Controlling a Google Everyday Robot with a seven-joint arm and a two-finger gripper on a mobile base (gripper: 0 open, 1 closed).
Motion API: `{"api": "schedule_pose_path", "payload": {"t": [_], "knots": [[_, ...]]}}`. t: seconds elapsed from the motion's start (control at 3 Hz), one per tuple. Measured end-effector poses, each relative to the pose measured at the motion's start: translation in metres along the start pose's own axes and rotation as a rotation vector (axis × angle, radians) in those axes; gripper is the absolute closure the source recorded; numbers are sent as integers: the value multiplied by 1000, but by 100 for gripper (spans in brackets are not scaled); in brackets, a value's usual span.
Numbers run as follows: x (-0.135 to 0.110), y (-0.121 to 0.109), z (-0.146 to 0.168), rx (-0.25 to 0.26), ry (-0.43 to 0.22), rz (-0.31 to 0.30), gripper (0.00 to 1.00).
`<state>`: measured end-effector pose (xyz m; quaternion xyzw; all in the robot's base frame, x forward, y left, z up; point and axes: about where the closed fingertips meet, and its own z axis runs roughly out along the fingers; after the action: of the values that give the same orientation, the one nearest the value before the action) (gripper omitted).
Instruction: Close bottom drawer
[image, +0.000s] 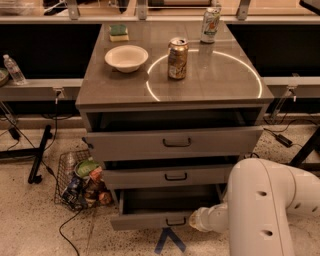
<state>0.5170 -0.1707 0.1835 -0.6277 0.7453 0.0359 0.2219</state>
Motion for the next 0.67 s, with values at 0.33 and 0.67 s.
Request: {"api": "schedule_pose_path", "payload": {"t": [0.33, 0.67], "knots": [[-22, -31, 15, 29, -13, -36, 100], [-33, -50, 22, 50, -22, -50, 100]]}}
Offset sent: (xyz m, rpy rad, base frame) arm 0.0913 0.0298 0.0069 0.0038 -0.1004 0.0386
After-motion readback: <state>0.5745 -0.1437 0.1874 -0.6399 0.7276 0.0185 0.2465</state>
